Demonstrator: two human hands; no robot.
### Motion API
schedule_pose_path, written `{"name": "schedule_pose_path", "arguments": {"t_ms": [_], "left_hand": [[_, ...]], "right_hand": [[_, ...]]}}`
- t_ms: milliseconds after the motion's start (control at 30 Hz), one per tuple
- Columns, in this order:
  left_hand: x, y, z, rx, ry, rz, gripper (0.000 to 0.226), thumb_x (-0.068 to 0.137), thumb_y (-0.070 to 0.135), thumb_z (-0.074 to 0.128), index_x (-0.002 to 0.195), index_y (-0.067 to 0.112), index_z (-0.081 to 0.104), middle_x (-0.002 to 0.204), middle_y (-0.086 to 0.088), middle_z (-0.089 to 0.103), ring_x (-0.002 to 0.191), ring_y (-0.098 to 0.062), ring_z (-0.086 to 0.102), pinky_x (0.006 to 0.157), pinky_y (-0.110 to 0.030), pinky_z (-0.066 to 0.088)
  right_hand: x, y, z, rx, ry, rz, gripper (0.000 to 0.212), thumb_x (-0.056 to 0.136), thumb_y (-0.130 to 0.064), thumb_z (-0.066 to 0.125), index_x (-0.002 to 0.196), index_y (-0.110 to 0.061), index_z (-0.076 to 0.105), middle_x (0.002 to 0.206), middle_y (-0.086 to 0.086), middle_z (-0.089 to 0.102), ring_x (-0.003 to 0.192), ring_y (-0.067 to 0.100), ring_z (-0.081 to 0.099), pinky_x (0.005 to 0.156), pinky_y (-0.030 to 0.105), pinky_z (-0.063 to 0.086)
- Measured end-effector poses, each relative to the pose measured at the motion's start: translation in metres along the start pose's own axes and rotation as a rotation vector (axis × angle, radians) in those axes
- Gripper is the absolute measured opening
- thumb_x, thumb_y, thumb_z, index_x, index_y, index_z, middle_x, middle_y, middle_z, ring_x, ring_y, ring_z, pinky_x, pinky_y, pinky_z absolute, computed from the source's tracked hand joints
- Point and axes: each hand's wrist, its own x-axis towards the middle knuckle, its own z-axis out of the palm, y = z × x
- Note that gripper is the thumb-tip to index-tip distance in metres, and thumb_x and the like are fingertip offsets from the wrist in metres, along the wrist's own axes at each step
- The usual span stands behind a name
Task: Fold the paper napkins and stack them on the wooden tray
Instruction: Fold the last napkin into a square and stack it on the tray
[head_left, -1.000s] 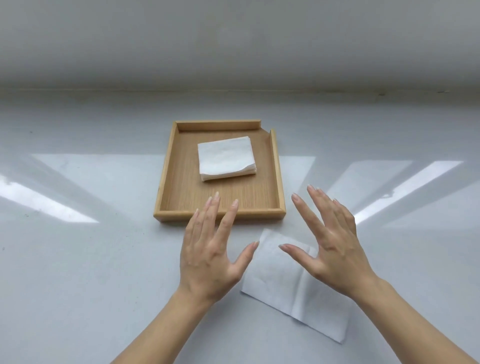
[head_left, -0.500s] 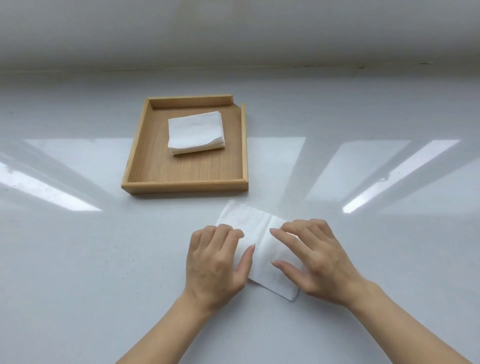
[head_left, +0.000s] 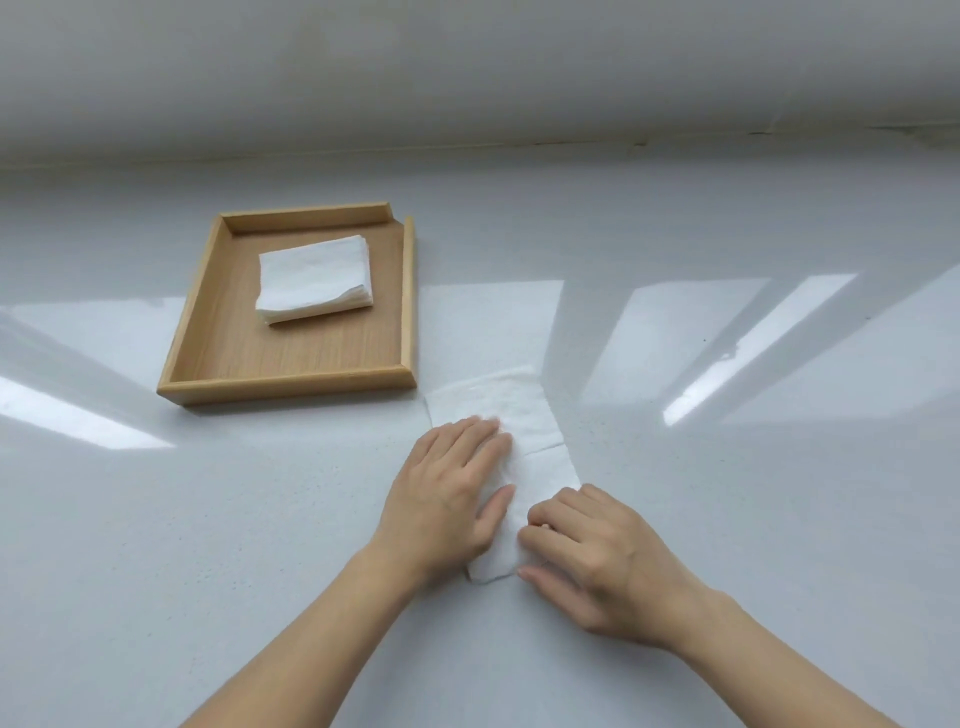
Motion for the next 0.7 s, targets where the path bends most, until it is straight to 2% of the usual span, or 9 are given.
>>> {"name": "schedule_pose_path", "arguments": {"t_ms": [133,233,367,467,567,633,700], "left_hand": [[0.018,0.001,0.004,-0.029,-0.082,0.124,0.044,0.079,0.037,0.049,0.116,0.015,0.057,0.126,-0.004,0.059,0.120,-0.023,0.049,0.098,-0.031,0.030],[0.026,0.002,0.004,-0.055,-0.027,0.127,0.038,0.079,0.039,0.050,0.107,0.015,0.062,0.115,-0.003,0.065,0.112,-0.022,0.055,0.094,-0.030,0.033],[0.051,-0.003,-0.011,-0.207,0.192,-0.104,0.026,0.083,0.033,0.049,0.085,0.011,0.064,0.081,-0.004,0.066,0.078,-0.026,0.061,0.072,-0.039,0.045],[0.074,-0.009,-0.027,-0.196,0.267,-0.297,0.014,0.085,0.021,0.061,0.078,0.009,0.060,0.074,-0.005,0.063,0.072,-0.026,0.057,0.067,-0.041,0.045],[0.093,-0.018,-0.036,-0.097,0.102,-0.390,0.017,0.084,0.028,0.063,0.089,0.012,0.059,0.089,-0.004,0.063,0.086,-0.024,0.056,0.078,-0.036,0.038],[0.102,-0.024,-0.037,-0.020,-0.063,-0.398,0.027,0.082,0.035,0.065,0.097,0.014,0.058,0.099,-0.003,0.061,0.097,-0.022,0.053,0.084,-0.034,0.032],[0.107,-0.027,-0.035,0.051,-0.146,-0.389,0.032,0.078,0.039,0.068,0.099,0.017,0.059,0.103,-0.001,0.060,0.103,-0.020,0.050,0.086,-0.031,0.027]], "right_hand": [[-0.007,0.008,-0.009,0.152,0.034,0.095,0.020,0.085,-0.031,0.055,0.083,-0.013,0.063,0.074,0.000,0.064,0.065,0.018,0.053,0.057,0.030,0.043],[0.000,0.024,-0.021,0.246,0.131,0.222,0.020,0.084,-0.030,0.056,0.085,-0.013,0.065,0.076,0.000,0.067,0.069,0.016,0.058,0.062,0.028,0.044],[0.024,0.056,-0.034,0.312,0.182,0.462,0.015,0.084,-0.025,0.060,0.086,-0.011,0.066,0.079,0.001,0.066,0.073,0.017,0.060,0.066,0.026,0.044],[0.049,0.082,-0.037,0.396,0.128,0.605,0.007,0.083,-0.015,0.064,0.089,-0.010,0.064,0.085,-0.001,0.060,0.079,0.020,0.058,0.071,0.026,0.041],[0.074,0.100,-0.039,0.422,0.025,0.688,0.014,0.082,-0.014,0.064,0.095,-0.009,0.061,0.092,0.000,0.053,0.082,0.016,0.051,0.075,0.025,0.039],[0.087,0.106,-0.041,0.393,-0.045,0.694,0.022,0.080,-0.016,0.065,0.100,-0.009,0.059,0.098,0.001,0.050,0.087,0.015,0.047,0.079,0.025,0.039],[0.095,0.108,-0.043,0.358,-0.125,0.676,0.023,0.078,-0.019,0.067,0.099,-0.011,0.059,0.099,0.001,0.048,0.090,0.016,0.045,0.084,0.027,0.039]]}}
